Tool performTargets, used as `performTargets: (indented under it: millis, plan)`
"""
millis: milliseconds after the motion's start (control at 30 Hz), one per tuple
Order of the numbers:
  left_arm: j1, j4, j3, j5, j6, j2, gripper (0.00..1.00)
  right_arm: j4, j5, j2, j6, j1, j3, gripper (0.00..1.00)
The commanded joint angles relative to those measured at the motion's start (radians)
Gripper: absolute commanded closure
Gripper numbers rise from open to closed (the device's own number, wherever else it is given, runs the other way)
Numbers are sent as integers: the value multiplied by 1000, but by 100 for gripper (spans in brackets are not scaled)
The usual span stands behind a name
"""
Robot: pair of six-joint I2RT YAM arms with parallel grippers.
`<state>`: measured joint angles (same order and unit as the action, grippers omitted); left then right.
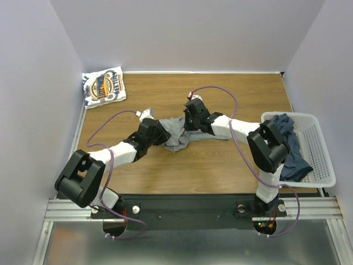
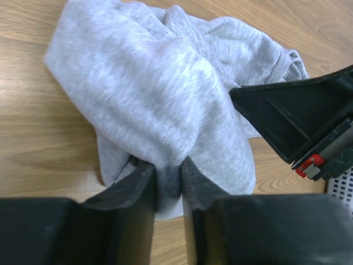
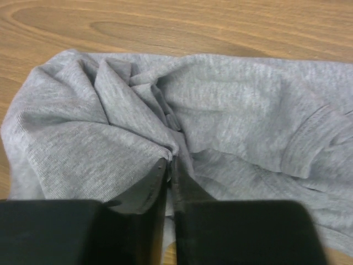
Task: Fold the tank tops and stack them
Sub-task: Flatten the tank top out
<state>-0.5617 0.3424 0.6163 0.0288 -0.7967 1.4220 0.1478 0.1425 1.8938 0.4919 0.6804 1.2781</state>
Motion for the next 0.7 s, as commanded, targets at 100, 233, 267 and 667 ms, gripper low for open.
performTargets:
  millis: [100, 233, 267, 667]
  plan:
    - [31, -100, 76, 33, 74, -127, 73, -44, 31, -131, 23, -42, -22, 99]
    - [43, -164, 94, 48, 103, -199, 82, -44, 35, -232, 25, -71, -46, 100]
    - [58, -195, 105, 49, 109, -227, 83, -40, 46, -248, 24, -74, -60, 100]
    - [123, -341, 262, 112, 197, -437, 100, 98, 117, -673, -30, -79, -60, 100]
